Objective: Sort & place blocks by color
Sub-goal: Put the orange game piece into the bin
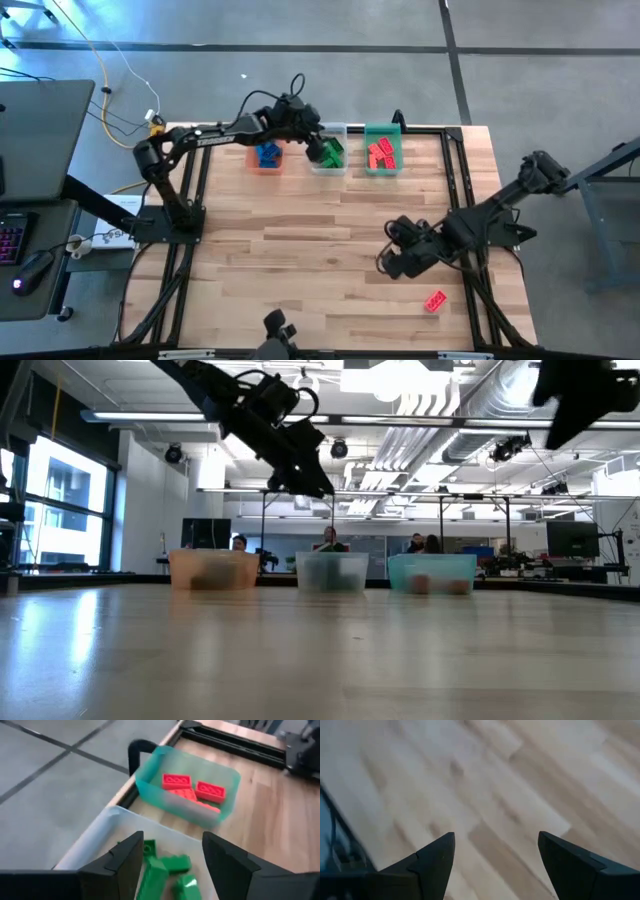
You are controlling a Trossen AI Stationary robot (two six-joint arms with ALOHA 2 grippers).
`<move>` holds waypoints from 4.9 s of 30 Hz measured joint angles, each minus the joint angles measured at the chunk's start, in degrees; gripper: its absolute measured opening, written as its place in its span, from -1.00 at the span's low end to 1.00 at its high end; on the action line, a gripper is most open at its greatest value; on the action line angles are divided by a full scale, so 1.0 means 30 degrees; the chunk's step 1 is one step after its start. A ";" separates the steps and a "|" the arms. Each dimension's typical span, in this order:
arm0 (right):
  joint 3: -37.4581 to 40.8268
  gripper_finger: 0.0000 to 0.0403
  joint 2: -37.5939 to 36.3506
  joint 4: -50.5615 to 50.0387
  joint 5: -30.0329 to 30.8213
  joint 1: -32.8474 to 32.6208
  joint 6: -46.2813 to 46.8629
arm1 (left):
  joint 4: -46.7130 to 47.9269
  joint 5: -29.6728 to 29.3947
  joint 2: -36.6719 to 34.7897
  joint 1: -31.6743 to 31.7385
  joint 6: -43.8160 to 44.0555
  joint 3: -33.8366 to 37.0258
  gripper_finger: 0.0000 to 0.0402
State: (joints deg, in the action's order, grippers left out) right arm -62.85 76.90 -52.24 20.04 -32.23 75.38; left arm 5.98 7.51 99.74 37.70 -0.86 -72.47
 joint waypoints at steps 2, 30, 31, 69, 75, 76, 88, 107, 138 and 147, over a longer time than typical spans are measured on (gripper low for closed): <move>0.0000 0.37 0.0000 -0.0193 -0.0891 -0.0504 -0.0753 | 0.0934 0.0124 -0.0474 -0.0259 -0.0082 0.0000 -0.05; -0.0007 0.37 0.0000 -0.1462 -0.3340 -0.6798 -1.1523 | 0.4554 -0.1219 -0.1741 -0.6821 0.2883 0.0000 -0.06; -0.0007 0.37 0.0000 -0.1122 -0.3193 -0.6798 -1.1773 | 0.4554 -0.1226 -0.1741 -0.7009 0.3140 0.0000 -0.06; -0.0029 0.37 0.8313 -0.1694 -0.6943 -0.8816 -1.7955 | 0.4532 -0.2238 -0.1727 -0.9854 0.6744 0.0007 -0.06; -0.0026 0.36 0.9508 -0.1709 -0.7057 -0.8816 -1.7808 | 0.4547 -0.2232 -0.1727 -0.9854 0.6744 0.0007 -0.06; -0.0029 0.36 0.9680 -0.1716 -0.7303 -0.8816 -1.7802 | 0.4560 -0.2232 -0.1727 -0.9854 0.6740 0.0007 -0.06; -0.0080 -0.45 1.0032 -0.1556 -0.7839 -0.8739 -1.6850 | 0.5537 -0.2232 -0.1721 -0.9825 0.5733 0.0007 -0.06; 0.0044 -0.45 0.5461 -0.1792 0.0237 -0.4948 -1.1257 | 0.8837 -0.2981 -0.6858 -0.9213 0.2368 0.0021 -0.06; -0.0001 -0.45 0.1842 0.4831 0.0346 1.7809 -1.9773 | 1.2560 -0.4710 -1.1172 -0.9199 0.2009 0.4002 -0.06; -0.0022 -0.45 0.2995 0.5113 -0.1926 2.1435 -1.9435 | 1.1982 -0.4729 -1.3450 -0.9199 0.3323 0.6134 -0.06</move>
State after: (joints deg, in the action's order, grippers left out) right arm -62.92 85.89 -36.90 14.26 32.08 17.08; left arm 41.92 -6.67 59.39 10.11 9.11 -54.06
